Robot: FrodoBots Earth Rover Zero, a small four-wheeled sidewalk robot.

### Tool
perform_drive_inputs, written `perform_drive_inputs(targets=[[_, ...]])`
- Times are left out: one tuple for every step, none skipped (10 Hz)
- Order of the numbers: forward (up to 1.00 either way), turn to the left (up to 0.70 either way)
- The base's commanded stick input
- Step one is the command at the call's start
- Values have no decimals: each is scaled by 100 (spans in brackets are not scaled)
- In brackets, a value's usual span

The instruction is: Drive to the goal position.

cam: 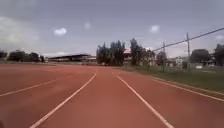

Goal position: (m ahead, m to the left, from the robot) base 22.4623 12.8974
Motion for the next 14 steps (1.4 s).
perform_drive_inputs(targets=[[45, 0], [45, 0], [45, 0], [45, 0], [45, 0], [45, 0], [45, 0], [45, 0], [45, 0], [45, 0], [45, 0], [45, 0], [45, 0], [45, 0]])
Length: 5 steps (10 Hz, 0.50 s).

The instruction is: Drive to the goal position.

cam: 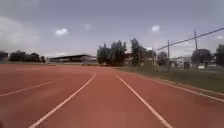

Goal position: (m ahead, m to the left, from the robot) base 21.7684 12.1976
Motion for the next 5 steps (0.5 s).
perform_drive_inputs(targets=[[45, 0], [45, 0], [45, 0], [45, 0], [45, 0]])
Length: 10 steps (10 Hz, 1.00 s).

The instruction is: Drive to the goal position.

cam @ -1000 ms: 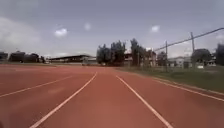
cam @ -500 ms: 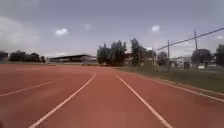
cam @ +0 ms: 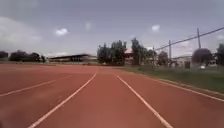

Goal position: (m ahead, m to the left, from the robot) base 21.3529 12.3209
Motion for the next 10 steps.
perform_drive_inputs(targets=[[45, 0], [45, 0], [45, 0], [45, 0], [45, 0], [45, 0], [45, 0], [45, 0], [45, 0], [45, 0]])
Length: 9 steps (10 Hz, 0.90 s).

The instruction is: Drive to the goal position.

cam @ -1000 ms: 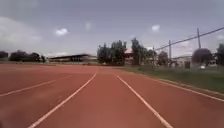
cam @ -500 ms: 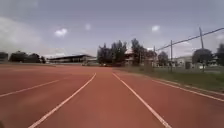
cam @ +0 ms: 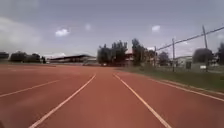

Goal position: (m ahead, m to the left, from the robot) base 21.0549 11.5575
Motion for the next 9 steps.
perform_drive_inputs(targets=[[45, 0], [45, 0], [45, 0], [45, 0], [45, 0], [45, 0], [45, 0], [45, 0], [45, 0]])
